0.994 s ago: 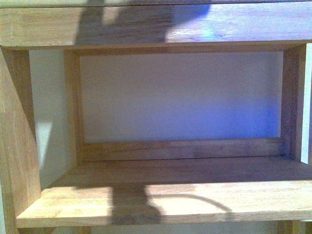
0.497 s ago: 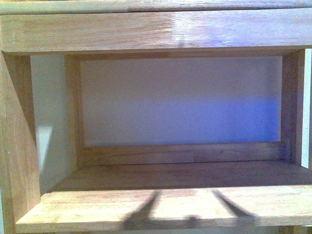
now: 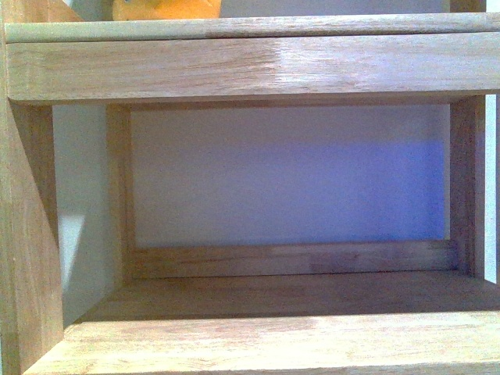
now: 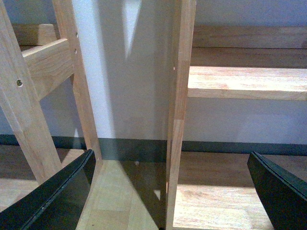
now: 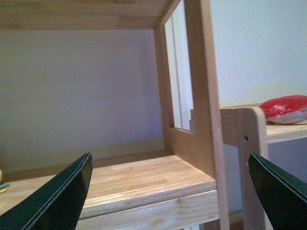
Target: Put away toys
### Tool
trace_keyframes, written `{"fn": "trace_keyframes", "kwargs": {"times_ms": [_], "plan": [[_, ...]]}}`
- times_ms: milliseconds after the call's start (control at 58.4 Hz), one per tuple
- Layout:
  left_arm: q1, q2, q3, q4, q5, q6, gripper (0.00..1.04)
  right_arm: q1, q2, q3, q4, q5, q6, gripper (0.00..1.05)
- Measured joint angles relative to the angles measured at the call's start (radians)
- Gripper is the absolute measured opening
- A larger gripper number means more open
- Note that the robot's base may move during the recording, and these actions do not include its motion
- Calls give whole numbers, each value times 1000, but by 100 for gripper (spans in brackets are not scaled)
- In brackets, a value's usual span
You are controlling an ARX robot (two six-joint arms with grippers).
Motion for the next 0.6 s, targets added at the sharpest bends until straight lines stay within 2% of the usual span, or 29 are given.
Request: {"fn": "trace_keyframes", "kwargs": {"times_ms": [103,206,308,411,600], "plan": [[0,0,0,0,0,0,98,-103,-69,-30,-92,-79,51,98],[0,0,0,0,0,0,98,-282,-144,-119,-217,-192,169,98],[0,0,0,0,0,0,98,-381,-201,-210,-293,-260,255,98],[0,0,0,0,0,0,98,-429,-257,-300,-326,-306,341,98],[0,0,0,0,0,0,99,-448,-340,-438,-349,-342,448,98]]}}
